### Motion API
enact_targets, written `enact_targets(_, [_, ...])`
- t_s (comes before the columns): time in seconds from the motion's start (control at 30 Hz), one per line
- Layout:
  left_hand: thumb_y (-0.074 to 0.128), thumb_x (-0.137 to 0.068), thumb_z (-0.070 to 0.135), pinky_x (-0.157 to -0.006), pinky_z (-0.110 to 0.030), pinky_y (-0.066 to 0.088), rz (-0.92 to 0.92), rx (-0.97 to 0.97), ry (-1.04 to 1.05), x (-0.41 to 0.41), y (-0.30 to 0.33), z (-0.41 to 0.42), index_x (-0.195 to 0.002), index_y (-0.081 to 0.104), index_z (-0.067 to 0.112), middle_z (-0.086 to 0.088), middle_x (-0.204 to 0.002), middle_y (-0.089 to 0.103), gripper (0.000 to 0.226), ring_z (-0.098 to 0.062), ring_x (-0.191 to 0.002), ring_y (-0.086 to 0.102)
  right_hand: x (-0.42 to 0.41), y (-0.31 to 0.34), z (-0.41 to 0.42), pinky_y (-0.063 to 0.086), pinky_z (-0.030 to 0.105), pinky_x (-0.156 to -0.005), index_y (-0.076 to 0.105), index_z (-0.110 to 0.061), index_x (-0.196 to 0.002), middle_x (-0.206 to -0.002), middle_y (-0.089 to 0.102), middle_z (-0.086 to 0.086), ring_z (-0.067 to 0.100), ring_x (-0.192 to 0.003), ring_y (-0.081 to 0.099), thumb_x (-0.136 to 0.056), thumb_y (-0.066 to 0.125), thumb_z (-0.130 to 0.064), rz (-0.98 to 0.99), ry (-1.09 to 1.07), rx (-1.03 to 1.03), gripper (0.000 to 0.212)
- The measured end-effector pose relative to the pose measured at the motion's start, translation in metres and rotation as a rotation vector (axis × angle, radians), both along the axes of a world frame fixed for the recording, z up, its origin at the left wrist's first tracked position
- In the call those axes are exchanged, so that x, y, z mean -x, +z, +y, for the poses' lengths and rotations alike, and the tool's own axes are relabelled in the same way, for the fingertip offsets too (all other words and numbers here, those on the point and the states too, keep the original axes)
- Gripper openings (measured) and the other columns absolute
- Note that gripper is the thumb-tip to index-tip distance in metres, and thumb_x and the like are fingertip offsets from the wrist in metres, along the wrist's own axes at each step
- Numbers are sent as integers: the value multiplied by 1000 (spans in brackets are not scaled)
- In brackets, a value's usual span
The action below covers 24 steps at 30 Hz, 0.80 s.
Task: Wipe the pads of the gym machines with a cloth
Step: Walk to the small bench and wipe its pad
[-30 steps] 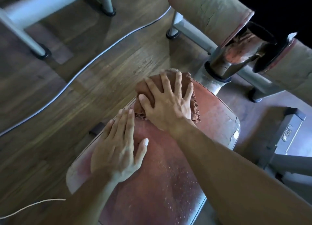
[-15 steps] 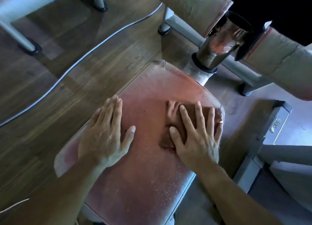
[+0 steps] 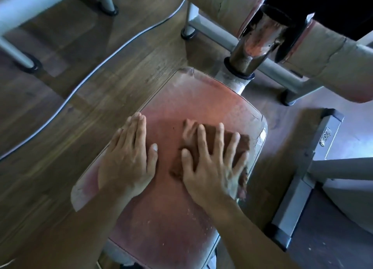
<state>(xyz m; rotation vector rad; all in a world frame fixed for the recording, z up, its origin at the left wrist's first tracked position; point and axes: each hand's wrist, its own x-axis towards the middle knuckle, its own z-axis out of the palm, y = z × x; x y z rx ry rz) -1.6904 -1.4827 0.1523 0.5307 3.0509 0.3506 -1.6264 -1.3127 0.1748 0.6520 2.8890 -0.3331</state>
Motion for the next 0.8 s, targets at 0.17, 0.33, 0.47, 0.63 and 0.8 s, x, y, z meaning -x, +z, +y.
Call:
enact_targets(0.17, [34,-100,23,-115,-44,34,7,-241,117,-1,2,-2,-152,26,2,-18,-155,36,57,-30,-143,36,66,2,-37,-15,65,-113,4,-46,-155,-167,-13,-4,32,-150,-22,-97,22,-65,-7,290,76,64])
enact_targets(0.33, [39,-99,27,-117,-38,29,-61,-493,293,4,12,0,-152,29,6,-17,-155,35,58,-29,-142,35,79,21,-7,1,53,-122,30,-34,-153,-167,13,-1,25,-154,3,-102,37,-48,194,376,351,53])
enact_targets(0.47, [46,-96,33,-113,-58,30,83,-342,127,12,21,25,-147,39,8,-16,-156,34,57,-33,-145,31,44,5,58,19,55,-121,40,-22,-151,-161,32,2,23,-151,22,-102,33,-40,326,137,206,53])
enact_targets(0.63, [29,-98,56,-117,-59,19,-50,-44,-64,22,16,95,-153,31,34,-2,-165,19,59,-31,-149,21,32,-16,75,24,53,-117,46,-16,-148,-158,38,7,28,-149,29,-102,32,-37,334,249,50,53])
enact_targets(0.8, [18,-97,62,-114,-67,7,-78,83,-37,8,8,90,-154,14,45,8,-166,6,60,-28,-153,7,28,-10,75,16,59,-118,35,-35,-153,-163,27,1,30,-152,19,-102,24,-47,209,357,2,53])
